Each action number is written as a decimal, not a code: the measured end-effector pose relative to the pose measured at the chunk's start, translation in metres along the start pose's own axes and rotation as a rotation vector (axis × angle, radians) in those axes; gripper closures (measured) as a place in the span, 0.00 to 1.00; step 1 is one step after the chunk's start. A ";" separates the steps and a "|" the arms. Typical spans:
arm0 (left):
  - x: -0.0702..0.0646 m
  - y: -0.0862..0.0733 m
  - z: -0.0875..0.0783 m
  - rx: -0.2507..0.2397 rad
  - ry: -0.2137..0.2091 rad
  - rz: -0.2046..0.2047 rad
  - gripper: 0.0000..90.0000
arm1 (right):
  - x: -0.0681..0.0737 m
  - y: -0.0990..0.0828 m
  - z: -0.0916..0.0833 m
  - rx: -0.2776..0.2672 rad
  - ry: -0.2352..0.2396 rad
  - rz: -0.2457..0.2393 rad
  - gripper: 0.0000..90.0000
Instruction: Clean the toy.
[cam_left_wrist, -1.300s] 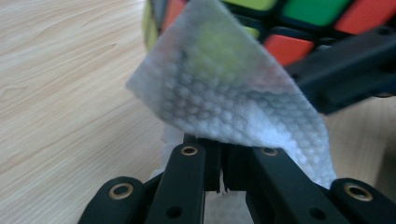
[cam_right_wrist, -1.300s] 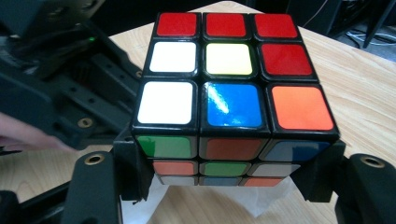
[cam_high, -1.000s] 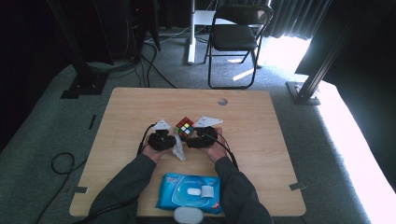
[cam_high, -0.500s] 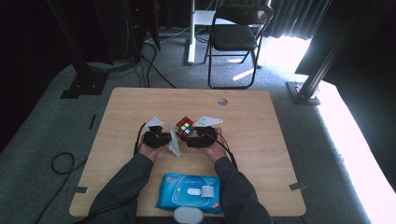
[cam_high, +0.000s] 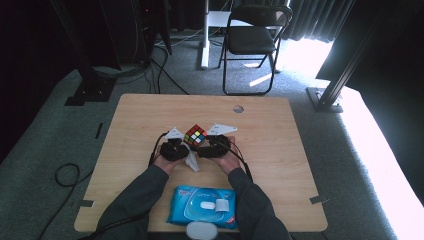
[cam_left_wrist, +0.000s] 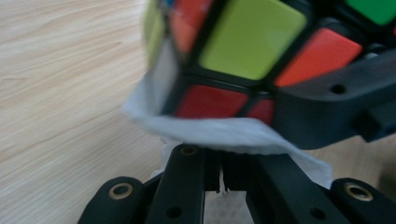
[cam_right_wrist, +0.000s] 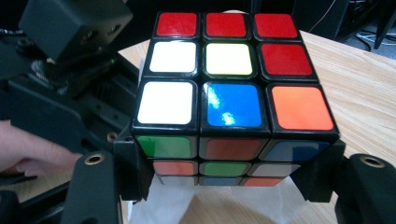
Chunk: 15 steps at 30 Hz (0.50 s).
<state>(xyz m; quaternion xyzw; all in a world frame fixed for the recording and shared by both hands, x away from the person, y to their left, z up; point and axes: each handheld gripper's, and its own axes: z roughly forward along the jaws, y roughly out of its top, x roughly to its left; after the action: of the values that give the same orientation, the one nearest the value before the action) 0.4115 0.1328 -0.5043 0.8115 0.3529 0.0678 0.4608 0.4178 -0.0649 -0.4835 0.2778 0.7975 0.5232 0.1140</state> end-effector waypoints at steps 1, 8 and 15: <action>-0.002 0.000 0.000 -0.003 -0.004 0.005 0.97 | 0.000 0.000 0.000 -0.003 -0.002 0.000 0.38; 0.000 0.001 -0.003 -0.022 0.000 0.008 0.96 | -0.003 0.001 -0.004 -0.009 -0.003 0.014 0.38; 0.017 0.001 -0.016 -0.065 0.046 -0.058 0.96 | -0.004 -0.001 -0.005 -0.005 0.017 0.020 0.38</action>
<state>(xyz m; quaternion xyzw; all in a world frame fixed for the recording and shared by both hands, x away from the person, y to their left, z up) 0.4177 0.1541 -0.4980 0.7839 0.3844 0.0844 0.4802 0.4181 -0.0715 -0.4828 0.2812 0.7944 0.5286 0.1024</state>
